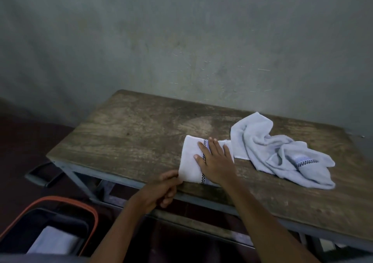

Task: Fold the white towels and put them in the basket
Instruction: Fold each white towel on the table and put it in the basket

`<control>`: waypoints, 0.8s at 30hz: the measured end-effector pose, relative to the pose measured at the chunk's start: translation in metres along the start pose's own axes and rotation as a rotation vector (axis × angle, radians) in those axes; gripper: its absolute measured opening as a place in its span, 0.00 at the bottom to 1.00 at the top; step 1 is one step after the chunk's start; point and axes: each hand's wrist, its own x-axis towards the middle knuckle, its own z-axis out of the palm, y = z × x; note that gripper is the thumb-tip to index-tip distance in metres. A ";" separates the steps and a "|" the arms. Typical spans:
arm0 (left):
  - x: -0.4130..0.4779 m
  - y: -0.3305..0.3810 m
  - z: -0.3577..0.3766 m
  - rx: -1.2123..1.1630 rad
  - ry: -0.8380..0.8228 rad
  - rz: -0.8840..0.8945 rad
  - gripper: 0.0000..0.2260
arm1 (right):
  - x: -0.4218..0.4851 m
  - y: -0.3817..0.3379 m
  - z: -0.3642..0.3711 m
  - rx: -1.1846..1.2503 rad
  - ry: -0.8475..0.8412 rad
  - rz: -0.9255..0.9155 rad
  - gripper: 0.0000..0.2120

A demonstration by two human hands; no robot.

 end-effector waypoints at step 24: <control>0.074 0.055 0.084 1.133 0.370 0.674 0.13 | -0.090 0.068 -0.034 0.750 0.319 0.330 0.01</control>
